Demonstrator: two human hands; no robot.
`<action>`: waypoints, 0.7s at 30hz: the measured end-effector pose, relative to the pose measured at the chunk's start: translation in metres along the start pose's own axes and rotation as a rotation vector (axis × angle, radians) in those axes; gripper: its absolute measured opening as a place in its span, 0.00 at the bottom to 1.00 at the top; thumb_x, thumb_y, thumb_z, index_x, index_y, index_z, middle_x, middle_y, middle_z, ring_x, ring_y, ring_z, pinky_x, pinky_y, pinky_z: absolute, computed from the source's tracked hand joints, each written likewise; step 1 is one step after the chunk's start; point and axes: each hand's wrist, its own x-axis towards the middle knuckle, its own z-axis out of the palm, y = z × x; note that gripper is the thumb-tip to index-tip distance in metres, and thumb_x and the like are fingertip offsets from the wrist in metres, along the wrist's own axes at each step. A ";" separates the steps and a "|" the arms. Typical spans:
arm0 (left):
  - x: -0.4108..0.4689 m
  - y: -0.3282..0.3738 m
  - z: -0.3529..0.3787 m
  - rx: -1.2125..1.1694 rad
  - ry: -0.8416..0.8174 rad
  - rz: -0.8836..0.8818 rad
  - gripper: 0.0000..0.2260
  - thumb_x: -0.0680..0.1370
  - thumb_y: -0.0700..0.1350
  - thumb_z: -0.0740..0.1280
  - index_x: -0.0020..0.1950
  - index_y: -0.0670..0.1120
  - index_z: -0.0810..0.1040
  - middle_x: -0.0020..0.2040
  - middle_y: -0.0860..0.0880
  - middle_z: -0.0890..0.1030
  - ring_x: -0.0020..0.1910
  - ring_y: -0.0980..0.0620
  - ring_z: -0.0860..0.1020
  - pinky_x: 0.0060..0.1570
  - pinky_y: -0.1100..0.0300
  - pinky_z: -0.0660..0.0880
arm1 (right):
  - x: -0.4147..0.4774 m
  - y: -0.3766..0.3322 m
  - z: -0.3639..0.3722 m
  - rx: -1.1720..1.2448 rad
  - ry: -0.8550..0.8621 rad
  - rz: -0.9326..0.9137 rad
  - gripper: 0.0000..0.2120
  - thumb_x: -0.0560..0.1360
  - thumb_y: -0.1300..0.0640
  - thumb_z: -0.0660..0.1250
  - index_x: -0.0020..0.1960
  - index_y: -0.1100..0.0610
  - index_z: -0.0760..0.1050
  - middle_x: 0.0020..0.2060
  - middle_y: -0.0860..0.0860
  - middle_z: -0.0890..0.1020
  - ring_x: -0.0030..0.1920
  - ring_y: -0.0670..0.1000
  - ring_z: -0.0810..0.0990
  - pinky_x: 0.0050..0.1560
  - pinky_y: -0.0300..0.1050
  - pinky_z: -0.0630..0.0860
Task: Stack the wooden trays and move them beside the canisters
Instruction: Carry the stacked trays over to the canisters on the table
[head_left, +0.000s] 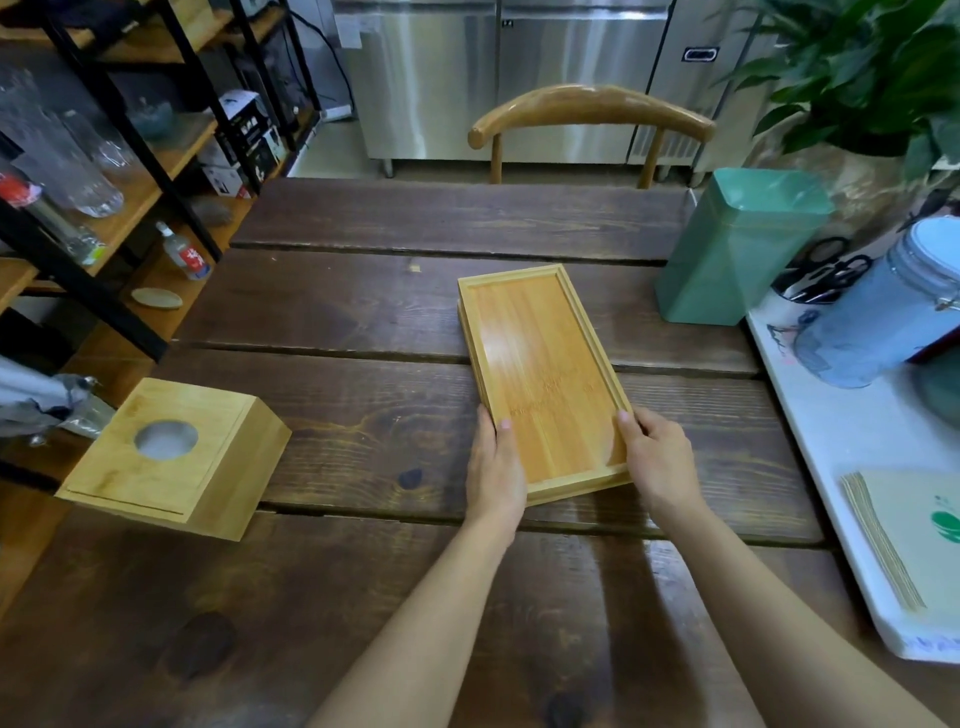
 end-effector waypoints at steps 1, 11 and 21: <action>0.000 0.000 0.001 -0.001 0.002 -0.001 0.23 0.80 0.58 0.48 0.76 0.58 0.54 0.75 0.51 0.64 0.73 0.47 0.64 0.71 0.43 0.60 | -0.001 0.000 -0.001 0.003 -0.005 -0.003 0.13 0.79 0.54 0.55 0.49 0.57 0.77 0.38 0.51 0.77 0.37 0.46 0.71 0.35 0.40 0.66; -0.034 -0.009 0.056 0.033 -0.136 0.028 0.24 0.81 0.57 0.48 0.77 0.58 0.51 0.77 0.53 0.60 0.74 0.49 0.61 0.73 0.46 0.58 | -0.024 0.030 -0.062 -0.009 0.083 0.067 0.16 0.78 0.57 0.57 0.34 0.61 0.71 0.27 0.51 0.69 0.29 0.49 0.65 0.31 0.45 0.60; -0.063 -0.010 0.111 0.036 -0.286 0.061 0.25 0.81 0.56 0.49 0.77 0.56 0.51 0.78 0.52 0.58 0.75 0.50 0.59 0.74 0.47 0.57 | -0.039 0.068 -0.116 -0.019 0.223 0.190 0.16 0.76 0.57 0.59 0.35 0.68 0.69 0.29 0.56 0.69 0.31 0.52 0.65 0.32 0.47 0.59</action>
